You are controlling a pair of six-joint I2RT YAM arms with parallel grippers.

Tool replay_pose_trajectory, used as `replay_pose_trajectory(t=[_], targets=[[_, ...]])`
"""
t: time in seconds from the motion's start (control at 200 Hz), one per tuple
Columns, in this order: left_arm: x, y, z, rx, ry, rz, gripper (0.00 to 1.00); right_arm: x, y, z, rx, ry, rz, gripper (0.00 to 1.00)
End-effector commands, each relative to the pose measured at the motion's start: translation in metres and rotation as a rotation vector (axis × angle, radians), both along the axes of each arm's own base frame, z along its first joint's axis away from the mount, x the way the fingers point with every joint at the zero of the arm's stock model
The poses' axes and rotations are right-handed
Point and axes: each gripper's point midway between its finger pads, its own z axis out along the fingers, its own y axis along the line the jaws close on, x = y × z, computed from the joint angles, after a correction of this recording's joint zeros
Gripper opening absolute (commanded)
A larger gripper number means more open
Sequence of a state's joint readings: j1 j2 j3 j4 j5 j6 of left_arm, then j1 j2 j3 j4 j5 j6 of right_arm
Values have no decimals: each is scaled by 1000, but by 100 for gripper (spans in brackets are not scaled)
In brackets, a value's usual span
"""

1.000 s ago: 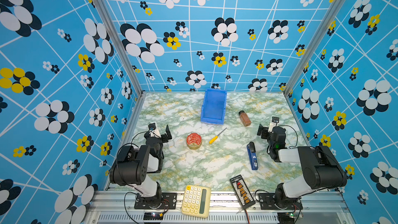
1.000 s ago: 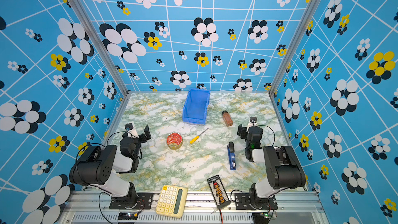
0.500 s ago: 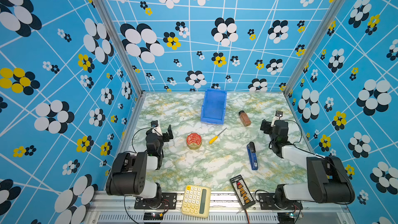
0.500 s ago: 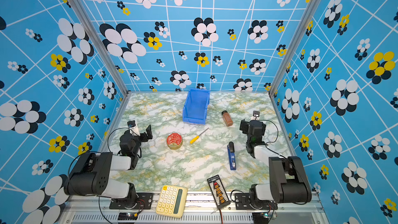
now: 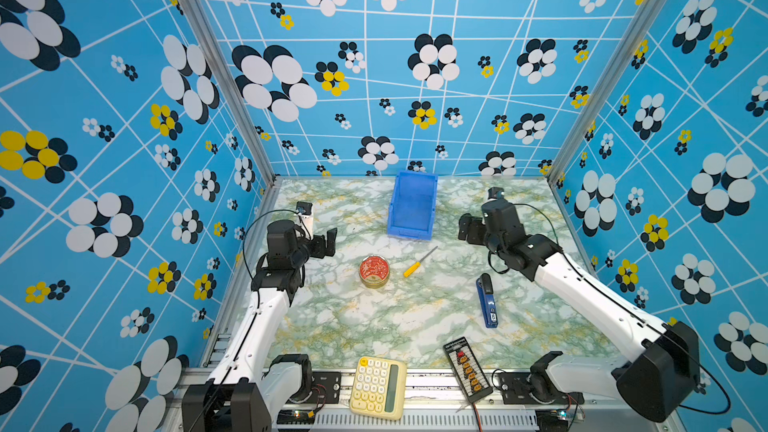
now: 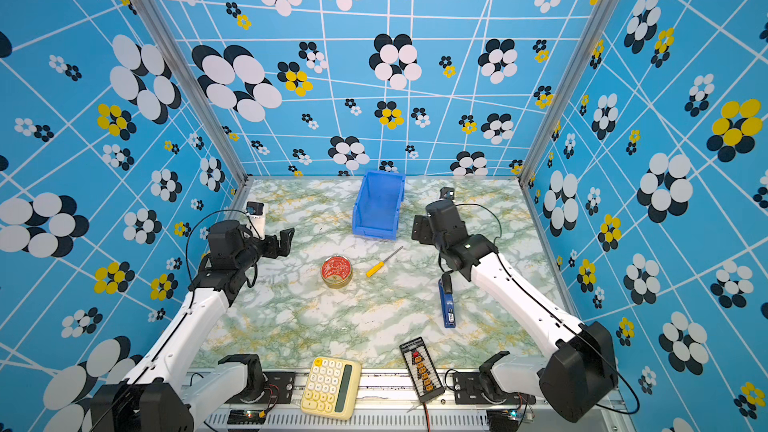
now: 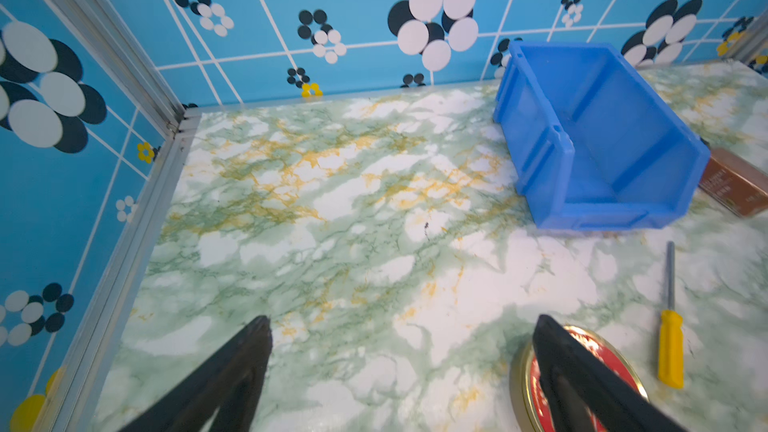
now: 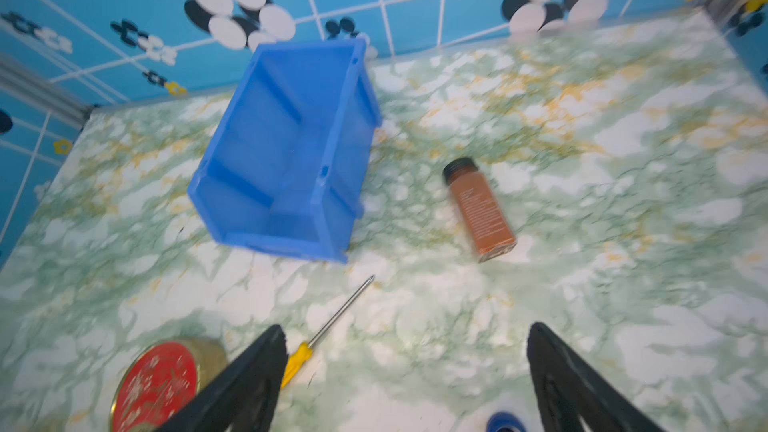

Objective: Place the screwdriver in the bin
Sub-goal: 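Reach the right gripper over the yellow-handled screwdriver while the left arm lifts slightly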

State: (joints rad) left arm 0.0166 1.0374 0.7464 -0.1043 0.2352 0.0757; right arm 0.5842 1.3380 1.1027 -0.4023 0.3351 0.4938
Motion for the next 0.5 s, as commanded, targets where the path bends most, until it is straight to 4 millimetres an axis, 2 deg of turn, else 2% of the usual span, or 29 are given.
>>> replay_pose_trajectory(t=[0.0,0.135,0.24,0.34,0.495], targets=[[-30,-16,-9,14,166,-81,99,-24,32,-54,-30,194,21,86],[-35,-26,4,15,171,-111,99,-26,81,-89,-74,259,82,86],[-38,-34,7,13,174,-133,99,-22,109,-111,-39,305,98,86],[-40,-38,9,14,169,-145,99,-17,128,-123,-6,321,99,85],[-40,-42,9,14,172,-157,99,-10,143,-143,-7,369,101,79]])
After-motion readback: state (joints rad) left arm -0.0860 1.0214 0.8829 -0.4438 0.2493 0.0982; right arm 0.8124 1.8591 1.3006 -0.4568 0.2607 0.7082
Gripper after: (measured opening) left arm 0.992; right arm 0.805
